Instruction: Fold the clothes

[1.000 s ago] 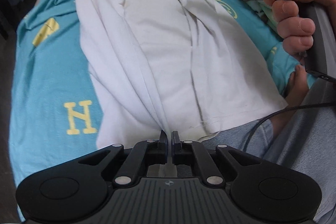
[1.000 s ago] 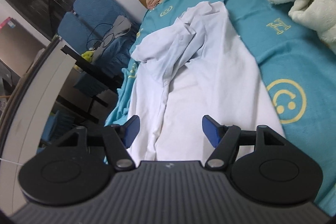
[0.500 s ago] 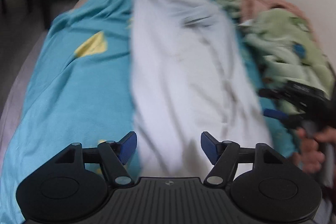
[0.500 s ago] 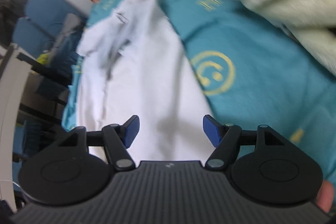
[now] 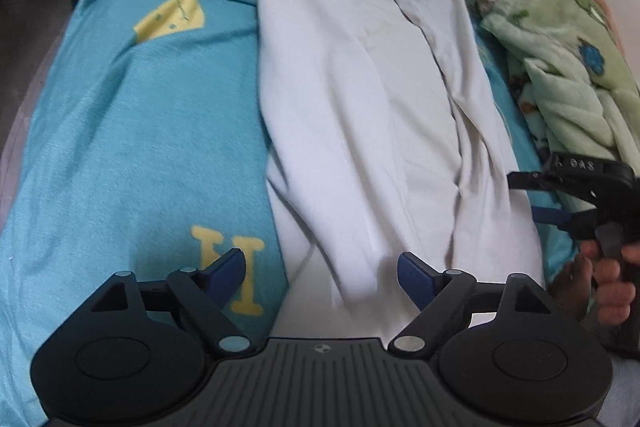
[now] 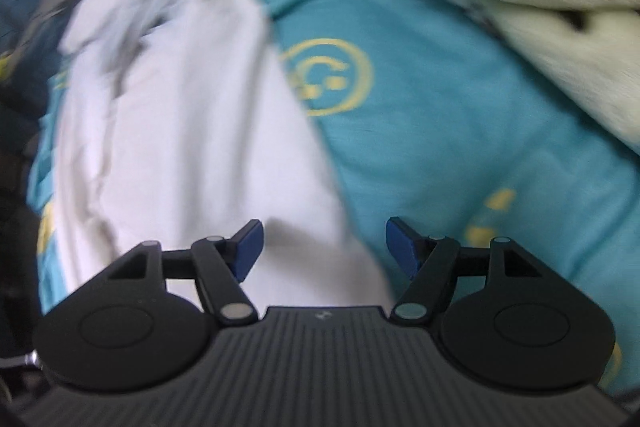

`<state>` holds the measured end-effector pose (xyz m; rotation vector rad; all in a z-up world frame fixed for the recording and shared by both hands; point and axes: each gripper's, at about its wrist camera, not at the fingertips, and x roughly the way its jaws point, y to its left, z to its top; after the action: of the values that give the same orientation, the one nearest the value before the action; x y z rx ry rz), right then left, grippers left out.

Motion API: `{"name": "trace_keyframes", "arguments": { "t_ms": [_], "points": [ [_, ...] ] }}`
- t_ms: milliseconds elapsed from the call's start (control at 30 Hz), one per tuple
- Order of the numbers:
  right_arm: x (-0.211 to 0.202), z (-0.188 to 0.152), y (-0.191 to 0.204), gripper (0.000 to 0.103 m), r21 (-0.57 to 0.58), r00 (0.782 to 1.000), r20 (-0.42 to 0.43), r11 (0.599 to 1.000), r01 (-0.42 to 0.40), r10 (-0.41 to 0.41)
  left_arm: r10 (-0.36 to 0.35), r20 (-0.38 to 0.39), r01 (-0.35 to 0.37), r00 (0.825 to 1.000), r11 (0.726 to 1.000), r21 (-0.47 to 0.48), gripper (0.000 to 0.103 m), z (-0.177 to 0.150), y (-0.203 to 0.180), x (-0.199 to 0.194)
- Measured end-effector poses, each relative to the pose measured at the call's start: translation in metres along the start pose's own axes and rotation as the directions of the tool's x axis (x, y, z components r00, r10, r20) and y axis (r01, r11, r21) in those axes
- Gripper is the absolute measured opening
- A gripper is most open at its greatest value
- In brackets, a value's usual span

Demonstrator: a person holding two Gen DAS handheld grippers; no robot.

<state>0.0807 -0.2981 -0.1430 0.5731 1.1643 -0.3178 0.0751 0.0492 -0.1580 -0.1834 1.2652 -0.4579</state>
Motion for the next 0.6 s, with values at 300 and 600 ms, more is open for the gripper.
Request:
{"name": "trace_keyframes", "arguments": {
  "t_ms": [300, 600],
  "points": [
    [0.001, -0.035, 0.026, 0.077, -0.186, 0.977, -0.213, 0.982, -0.029, -0.011, -0.094, -0.16, 0.109, 0.983, 0.99, 0.089, 0.068, -0.019, -0.014, 0.005],
    [-0.015, -0.092, 0.07, 0.035, -0.571, 0.959, -0.265, 0.818, -0.077, -0.095, -0.02, -0.195, 0.049, 0.981, 0.988, 0.147, 0.012, -0.026, -0.017, 0.005]
  ]
}}
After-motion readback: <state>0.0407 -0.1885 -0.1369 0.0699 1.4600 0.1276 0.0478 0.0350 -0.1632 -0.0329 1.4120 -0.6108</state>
